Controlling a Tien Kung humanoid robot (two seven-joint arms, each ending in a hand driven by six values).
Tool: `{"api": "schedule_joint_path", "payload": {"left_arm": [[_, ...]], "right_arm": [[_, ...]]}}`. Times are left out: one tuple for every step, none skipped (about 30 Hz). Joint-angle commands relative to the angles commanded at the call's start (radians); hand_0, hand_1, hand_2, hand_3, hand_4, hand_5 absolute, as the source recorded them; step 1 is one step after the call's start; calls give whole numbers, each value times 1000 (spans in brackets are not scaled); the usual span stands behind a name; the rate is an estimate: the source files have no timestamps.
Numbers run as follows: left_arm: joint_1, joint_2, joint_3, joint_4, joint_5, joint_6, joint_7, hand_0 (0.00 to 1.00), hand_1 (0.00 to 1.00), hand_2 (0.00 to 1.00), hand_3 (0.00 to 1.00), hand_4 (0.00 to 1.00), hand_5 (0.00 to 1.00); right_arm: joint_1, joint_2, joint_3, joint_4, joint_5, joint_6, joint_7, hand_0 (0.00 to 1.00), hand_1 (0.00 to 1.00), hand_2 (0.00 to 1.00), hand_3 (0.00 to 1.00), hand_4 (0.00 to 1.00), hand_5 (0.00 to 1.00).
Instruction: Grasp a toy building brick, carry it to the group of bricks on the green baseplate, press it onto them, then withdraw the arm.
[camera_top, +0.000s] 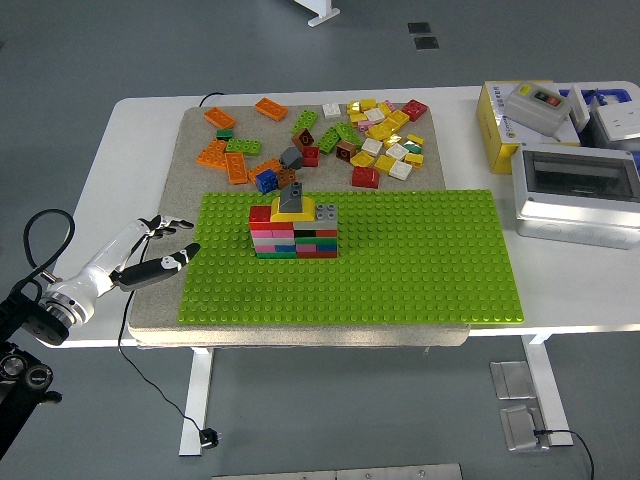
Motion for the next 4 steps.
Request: {"api": "schedule_joint_path", "payload": {"left_arm": [[0,0,1,0,-1,0,0,870,851,866,782,705,630],[0,0,2,1,-1,0,0,870,851,866,782,705,630],[0,0,2,1,-1,0,0,870,851,866,782,705,630],[0,-1,3,1,-2,0,0,870,851,866,782,705,630]], "right_arm": [[0,0,1,0,-1,0,0,757,701,729,699,478,903],[0,-1,1,0,-1,-1,-1,757,701,729,699,478,903],[1,-1,1,0,-1,-1,-1,757,701,729,699,478,903],[1,-1,2,0,-3,-1,-2,757,701,729,699,478,903]]}}
